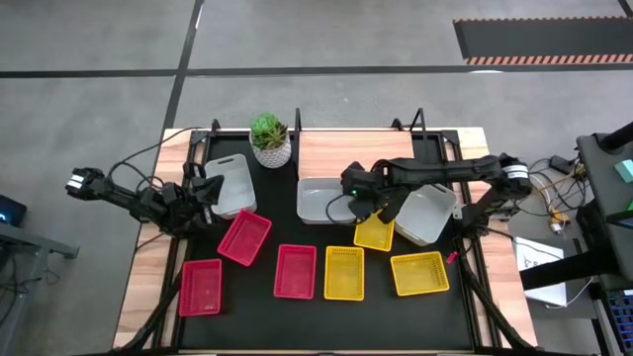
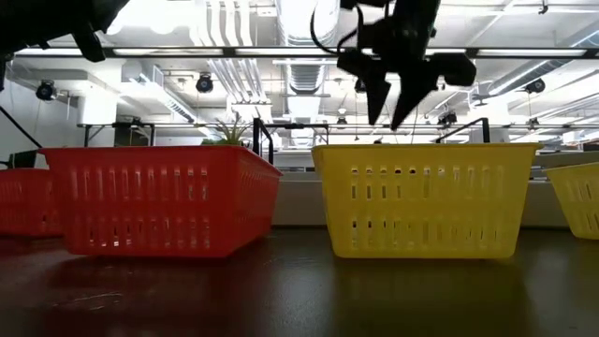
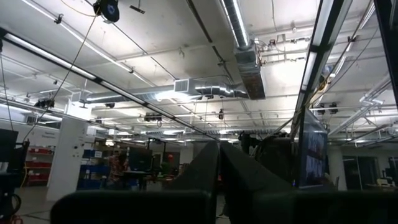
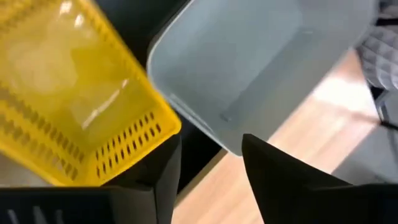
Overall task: Stack baskets on shelf by color
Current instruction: Put the middle gray bin on the shelf
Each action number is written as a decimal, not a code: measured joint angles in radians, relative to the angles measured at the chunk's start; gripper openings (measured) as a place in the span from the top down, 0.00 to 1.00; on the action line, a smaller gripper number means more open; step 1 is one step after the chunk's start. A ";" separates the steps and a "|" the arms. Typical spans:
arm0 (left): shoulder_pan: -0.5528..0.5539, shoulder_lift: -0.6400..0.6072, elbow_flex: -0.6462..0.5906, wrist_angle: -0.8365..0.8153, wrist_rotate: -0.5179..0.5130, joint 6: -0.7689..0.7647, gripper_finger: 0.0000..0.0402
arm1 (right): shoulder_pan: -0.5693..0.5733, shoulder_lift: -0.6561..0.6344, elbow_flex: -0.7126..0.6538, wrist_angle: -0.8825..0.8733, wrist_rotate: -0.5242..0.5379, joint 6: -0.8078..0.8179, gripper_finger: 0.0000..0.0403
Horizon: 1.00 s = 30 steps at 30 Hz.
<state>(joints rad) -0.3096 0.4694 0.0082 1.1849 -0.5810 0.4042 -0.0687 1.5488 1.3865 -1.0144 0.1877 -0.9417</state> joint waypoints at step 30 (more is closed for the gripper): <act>0.001 0.004 0.000 0.004 -0.004 0.028 1.00 | -0.108 0.206 -0.002 0.070 -0.061 -0.390 0.69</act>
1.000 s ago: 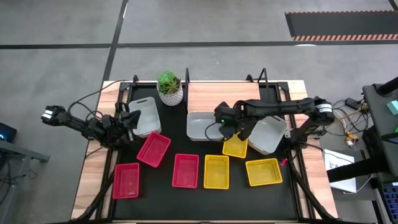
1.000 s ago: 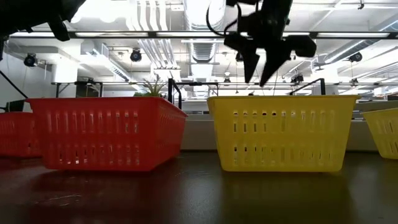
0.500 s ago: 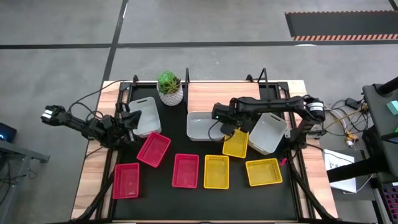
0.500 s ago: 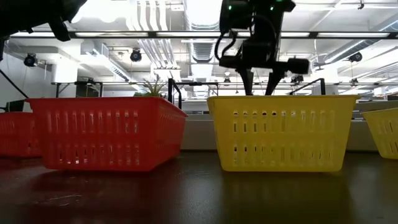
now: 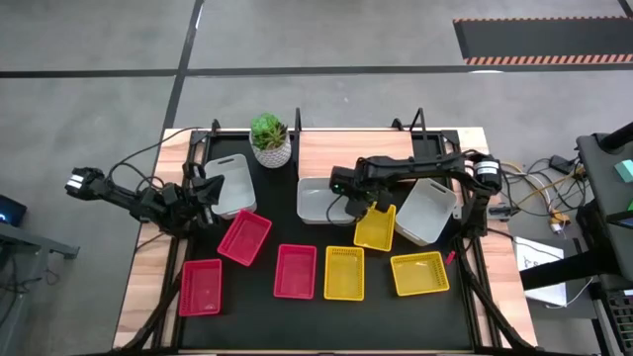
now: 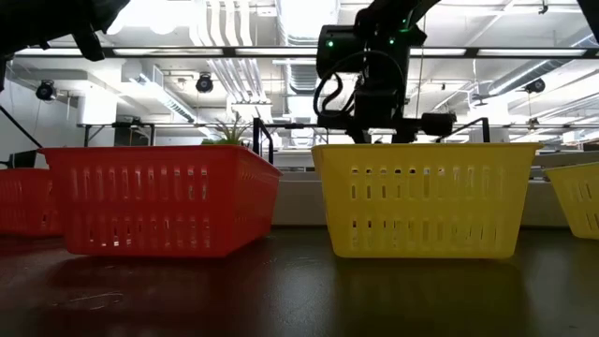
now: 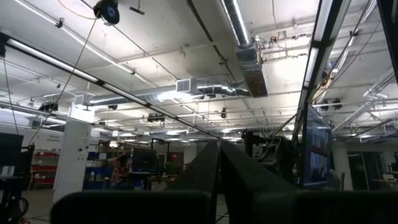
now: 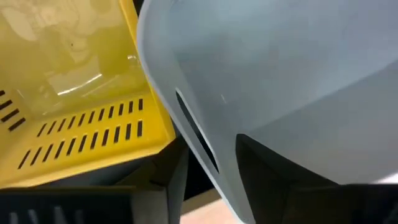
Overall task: Stack baskets on shelf by color
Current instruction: Put the middle gray bin on the shelf
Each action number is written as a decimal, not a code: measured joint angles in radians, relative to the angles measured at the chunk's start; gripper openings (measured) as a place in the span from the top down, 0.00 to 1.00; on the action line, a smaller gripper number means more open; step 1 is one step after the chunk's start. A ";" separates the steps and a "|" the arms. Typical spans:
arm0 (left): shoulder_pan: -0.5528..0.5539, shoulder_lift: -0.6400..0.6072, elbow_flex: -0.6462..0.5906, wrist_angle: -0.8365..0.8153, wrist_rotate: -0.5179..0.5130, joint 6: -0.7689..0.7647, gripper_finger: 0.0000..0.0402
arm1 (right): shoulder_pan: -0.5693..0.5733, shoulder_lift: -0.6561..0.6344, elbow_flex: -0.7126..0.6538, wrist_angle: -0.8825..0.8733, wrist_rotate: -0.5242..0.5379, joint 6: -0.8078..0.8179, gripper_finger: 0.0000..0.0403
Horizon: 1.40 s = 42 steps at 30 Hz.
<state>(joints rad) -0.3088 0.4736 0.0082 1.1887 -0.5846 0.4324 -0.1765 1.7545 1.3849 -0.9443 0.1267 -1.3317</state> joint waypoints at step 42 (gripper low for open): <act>0.000 0.003 0.000 0.007 0.000 -0.008 1.00 | 0.309 -0.025 0.383 -0.403 0.005 1.014 0.98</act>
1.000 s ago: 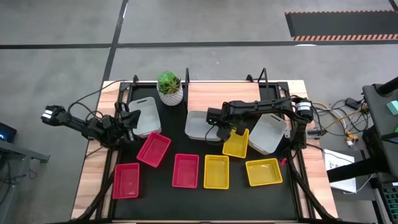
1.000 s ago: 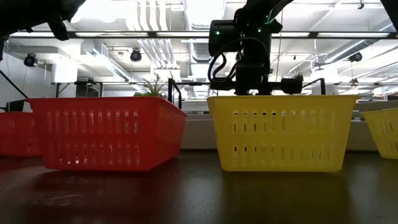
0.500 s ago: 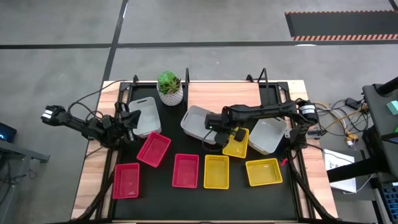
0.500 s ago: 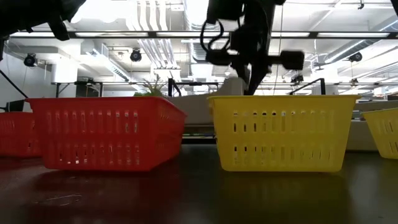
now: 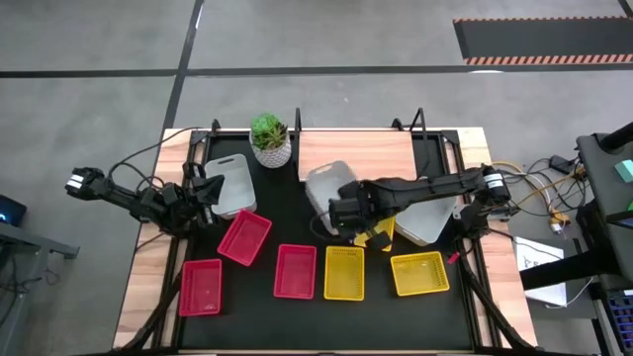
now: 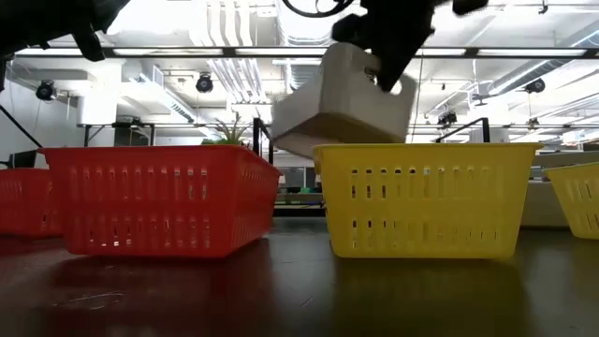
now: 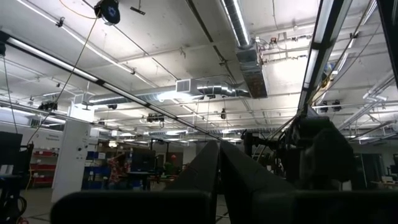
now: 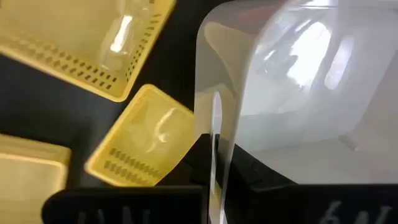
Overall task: Stack baskets on shelf by color
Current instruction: Put the middle gray bin on the shelf
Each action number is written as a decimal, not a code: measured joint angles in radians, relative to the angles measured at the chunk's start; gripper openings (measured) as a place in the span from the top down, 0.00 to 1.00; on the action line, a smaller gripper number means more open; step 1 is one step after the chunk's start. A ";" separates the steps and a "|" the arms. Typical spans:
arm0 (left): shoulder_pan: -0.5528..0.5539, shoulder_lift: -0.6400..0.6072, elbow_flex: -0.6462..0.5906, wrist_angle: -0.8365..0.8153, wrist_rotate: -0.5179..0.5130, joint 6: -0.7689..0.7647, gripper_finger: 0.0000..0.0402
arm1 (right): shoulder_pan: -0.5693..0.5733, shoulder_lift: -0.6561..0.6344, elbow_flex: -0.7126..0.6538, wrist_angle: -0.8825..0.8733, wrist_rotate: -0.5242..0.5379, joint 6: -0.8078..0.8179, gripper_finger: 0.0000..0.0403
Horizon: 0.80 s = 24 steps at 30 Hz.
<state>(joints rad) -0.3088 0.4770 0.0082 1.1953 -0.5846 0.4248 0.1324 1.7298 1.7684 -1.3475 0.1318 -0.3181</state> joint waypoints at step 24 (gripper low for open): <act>0.000 -0.028 0.000 0.001 0.000 0.084 1.00 | -0.419 0.007 0.057 0.036 0.065 0.048 0.98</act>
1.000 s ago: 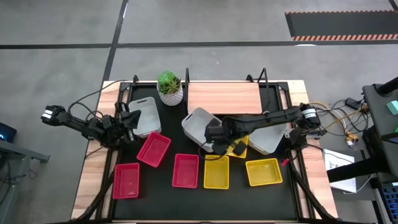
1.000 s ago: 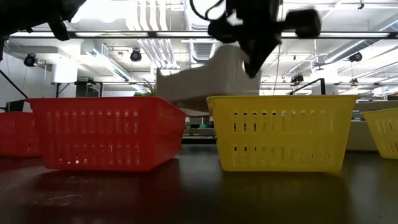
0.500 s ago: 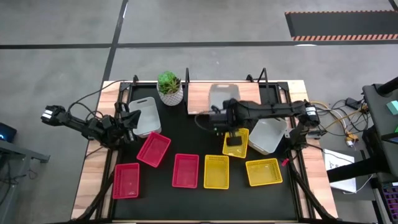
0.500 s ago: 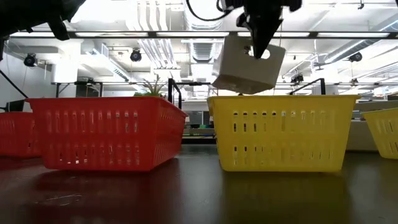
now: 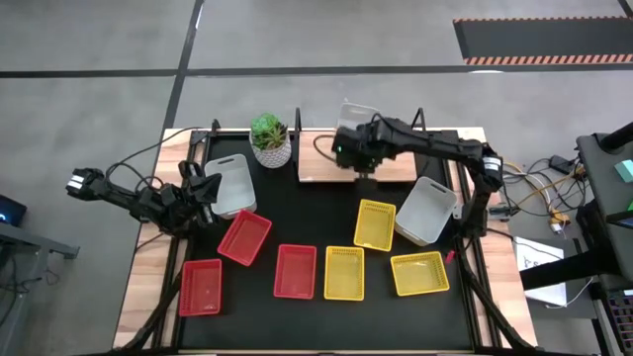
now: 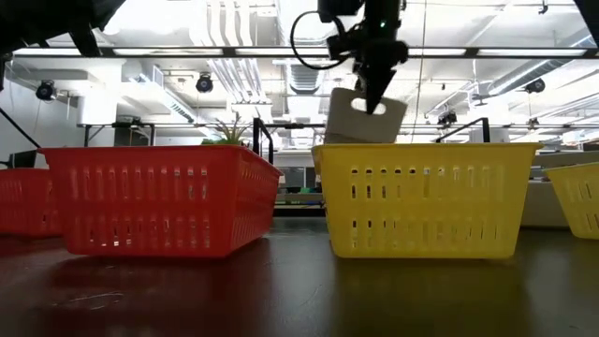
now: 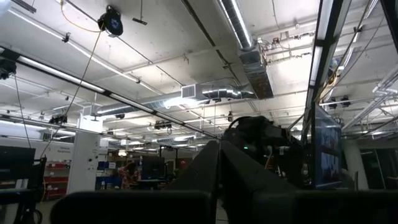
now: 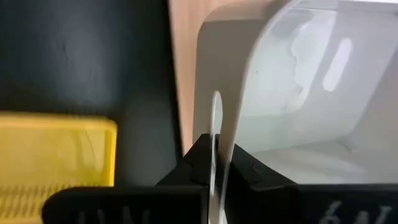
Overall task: Stack baskets on shelf by color
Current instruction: Put the middle gray bin on the shelf
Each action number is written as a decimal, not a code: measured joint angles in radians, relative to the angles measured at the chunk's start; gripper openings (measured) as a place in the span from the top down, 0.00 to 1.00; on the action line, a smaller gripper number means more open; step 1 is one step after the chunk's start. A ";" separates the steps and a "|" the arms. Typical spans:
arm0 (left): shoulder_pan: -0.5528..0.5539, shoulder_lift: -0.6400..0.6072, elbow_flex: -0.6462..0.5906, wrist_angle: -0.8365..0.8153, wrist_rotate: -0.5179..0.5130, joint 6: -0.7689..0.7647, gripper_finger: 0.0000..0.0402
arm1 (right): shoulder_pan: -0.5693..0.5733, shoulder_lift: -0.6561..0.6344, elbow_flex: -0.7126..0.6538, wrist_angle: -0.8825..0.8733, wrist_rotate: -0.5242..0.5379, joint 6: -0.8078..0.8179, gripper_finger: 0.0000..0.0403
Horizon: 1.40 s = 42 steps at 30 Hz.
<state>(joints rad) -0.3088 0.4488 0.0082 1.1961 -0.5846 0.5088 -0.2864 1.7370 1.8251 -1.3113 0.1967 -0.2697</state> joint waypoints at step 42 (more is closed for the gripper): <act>0.000 0.000 0.000 -0.001 0.000 -0.004 1.00 | -0.028 0.103 0.003 0.164 -0.146 0.016 0.73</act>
<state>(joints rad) -0.3088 0.4492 0.0082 1.1950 -0.5846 0.5051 -0.3145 1.8402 1.8278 -1.1477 0.0509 -0.2532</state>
